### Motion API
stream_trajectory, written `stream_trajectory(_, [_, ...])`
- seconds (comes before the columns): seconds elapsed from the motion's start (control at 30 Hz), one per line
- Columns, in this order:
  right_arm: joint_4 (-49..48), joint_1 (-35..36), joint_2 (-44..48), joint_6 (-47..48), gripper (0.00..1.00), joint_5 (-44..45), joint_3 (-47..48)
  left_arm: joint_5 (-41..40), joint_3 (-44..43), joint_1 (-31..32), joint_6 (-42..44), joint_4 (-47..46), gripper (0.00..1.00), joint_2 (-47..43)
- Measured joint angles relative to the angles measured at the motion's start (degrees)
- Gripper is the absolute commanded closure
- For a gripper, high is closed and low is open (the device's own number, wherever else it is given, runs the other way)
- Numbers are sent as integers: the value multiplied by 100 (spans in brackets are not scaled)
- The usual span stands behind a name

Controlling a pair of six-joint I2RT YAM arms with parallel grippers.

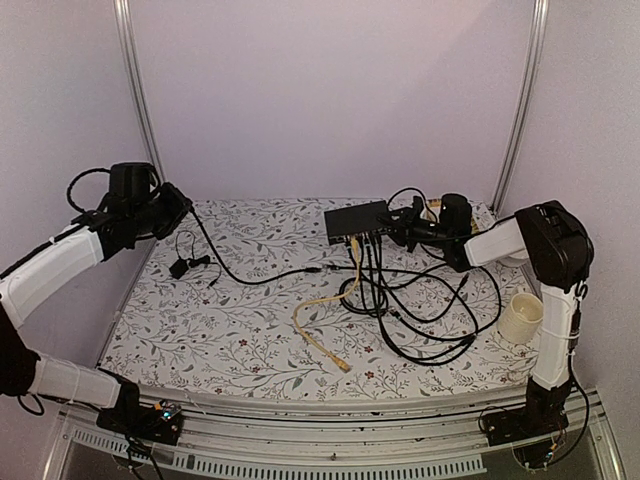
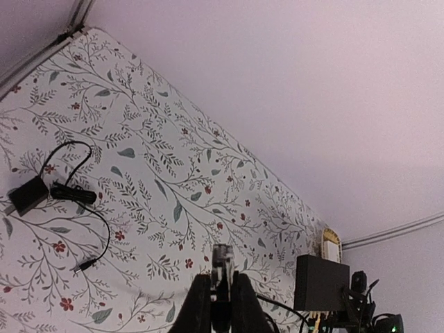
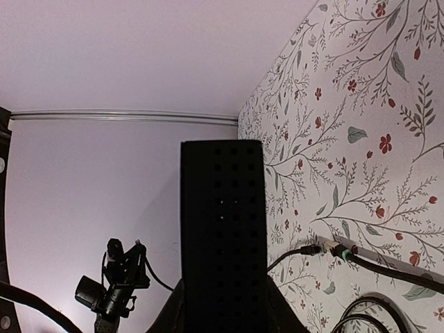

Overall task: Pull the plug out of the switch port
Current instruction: Place the connector at the corner of the board.

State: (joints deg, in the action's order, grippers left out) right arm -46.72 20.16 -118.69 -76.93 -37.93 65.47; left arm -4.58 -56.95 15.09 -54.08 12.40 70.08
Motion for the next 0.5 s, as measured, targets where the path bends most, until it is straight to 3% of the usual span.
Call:
stream_trajectory(0.2, [-4, 2, 221, 96, 98, -4, -236, -199, -98, -483, 98, 33, 100, -66])
stream_trajectory(0.5, [2, 7, 313, 223, 98, -11, -389, -361, 968, -1174, -129, -59, 100, -549])
